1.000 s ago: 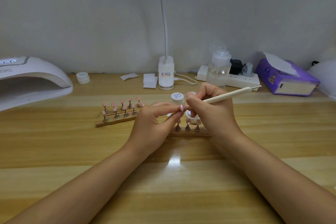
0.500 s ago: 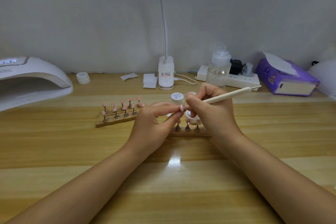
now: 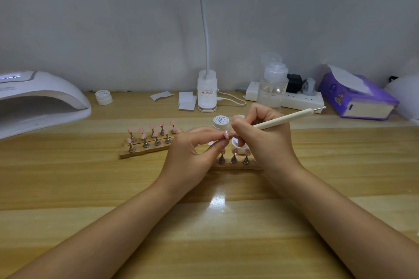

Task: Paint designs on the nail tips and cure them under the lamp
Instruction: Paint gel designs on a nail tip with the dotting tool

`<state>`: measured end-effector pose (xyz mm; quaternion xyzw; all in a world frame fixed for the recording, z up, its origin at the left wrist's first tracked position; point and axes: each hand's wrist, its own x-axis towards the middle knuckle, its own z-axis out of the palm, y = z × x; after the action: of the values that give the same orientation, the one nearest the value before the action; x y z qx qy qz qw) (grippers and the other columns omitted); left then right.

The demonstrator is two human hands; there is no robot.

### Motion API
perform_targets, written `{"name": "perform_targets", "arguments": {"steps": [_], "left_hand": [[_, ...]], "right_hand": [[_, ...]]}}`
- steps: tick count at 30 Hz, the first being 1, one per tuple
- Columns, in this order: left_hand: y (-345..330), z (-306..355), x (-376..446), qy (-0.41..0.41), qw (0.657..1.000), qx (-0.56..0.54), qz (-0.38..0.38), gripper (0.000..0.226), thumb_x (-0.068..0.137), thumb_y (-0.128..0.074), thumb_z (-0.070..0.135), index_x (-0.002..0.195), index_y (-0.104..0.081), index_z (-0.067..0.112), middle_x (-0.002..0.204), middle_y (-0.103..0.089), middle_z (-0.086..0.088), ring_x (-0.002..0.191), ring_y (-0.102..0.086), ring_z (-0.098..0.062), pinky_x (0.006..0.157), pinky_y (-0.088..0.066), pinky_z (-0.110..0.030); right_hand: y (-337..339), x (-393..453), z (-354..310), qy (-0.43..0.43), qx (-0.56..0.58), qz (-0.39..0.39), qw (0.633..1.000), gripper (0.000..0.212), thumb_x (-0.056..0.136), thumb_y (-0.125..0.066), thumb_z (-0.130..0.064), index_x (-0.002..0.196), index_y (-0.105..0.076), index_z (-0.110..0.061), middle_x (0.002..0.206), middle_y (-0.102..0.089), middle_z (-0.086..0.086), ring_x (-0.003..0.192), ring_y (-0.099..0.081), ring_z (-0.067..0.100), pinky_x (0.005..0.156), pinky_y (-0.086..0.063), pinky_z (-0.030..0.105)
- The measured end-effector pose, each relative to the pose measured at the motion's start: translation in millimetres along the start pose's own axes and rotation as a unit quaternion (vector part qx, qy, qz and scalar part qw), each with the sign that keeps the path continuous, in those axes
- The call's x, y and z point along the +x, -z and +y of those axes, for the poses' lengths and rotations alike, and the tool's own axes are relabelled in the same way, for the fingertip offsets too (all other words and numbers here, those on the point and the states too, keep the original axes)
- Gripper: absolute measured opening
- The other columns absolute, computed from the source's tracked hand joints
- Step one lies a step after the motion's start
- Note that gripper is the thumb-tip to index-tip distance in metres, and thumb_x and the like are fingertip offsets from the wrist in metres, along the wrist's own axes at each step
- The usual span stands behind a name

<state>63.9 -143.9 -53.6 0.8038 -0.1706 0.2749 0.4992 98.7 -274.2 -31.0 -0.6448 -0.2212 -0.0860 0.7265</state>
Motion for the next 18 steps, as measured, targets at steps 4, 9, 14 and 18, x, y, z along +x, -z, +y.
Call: {"name": "perform_targets", "arguments": {"steps": [4, 9, 14, 18], "left_hand": [[-0.2, 0.5, -0.3, -0.002, 1.0, 0.003, 0.005, 0.023, 0.08, -0.066, 0.004, 0.098, -0.068, 0.019, 0.076, -0.066, 0.013, 0.075, -0.062, -0.003, 0.075, -0.049, -0.025], [0.4, 1.6, -0.7, -0.001, 1.0, 0.003, 0.004, 0.025, 0.08, -0.066, 0.004, 0.1, -0.067, 0.019, 0.077, -0.067, 0.01, 0.076, -0.063, -0.005, 0.076, -0.05, -0.028], [0.5, 2.7, -0.7, 0.005, 1.0, 0.003, 0.004, 0.025, 0.079, -0.066, 0.004, 0.1, -0.067, 0.019, 0.08, -0.068, 0.01, 0.078, -0.063, -0.005, 0.078, -0.051, -0.031], [0.1, 2.5, -0.6, 0.01, 1.0, 0.006, 0.006, 0.024, 0.08, -0.067, 0.004, 0.099, -0.068, 0.018, 0.08, -0.069, 0.008, 0.078, -0.064, -0.006, 0.079, -0.051, -0.033]], "right_hand": [[0.4, -0.1, -0.6, -0.002, 0.006, 0.0, 1.0, 0.033, 0.079, -0.059, 0.003, 0.054, -0.041, -0.008, 0.04, -0.05, -0.005, 0.039, -0.049, 0.006, 0.04, -0.042, 0.015], [0.6, -0.4, 0.2, 0.0, 0.0, 0.003, 1.0, 0.033, 0.079, -0.06, 0.003, 0.054, -0.042, -0.007, 0.04, -0.05, -0.004, 0.038, -0.048, 0.005, 0.04, -0.042, 0.015], [0.6, -1.0, 1.3, 0.002, -0.008, 0.006, 1.0, 0.032, 0.08, -0.06, 0.002, 0.054, -0.043, -0.007, 0.04, -0.05, -0.003, 0.039, -0.049, 0.006, 0.041, -0.043, 0.016], [1.8, 0.0, 1.0, -0.005, 0.004, 0.017, 1.0, 0.038, 0.078, -0.062, -0.001, 0.049, -0.046, -0.018, 0.042, -0.052, -0.004, 0.042, -0.053, 0.007, 0.042, -0.045, 0.017]]}}
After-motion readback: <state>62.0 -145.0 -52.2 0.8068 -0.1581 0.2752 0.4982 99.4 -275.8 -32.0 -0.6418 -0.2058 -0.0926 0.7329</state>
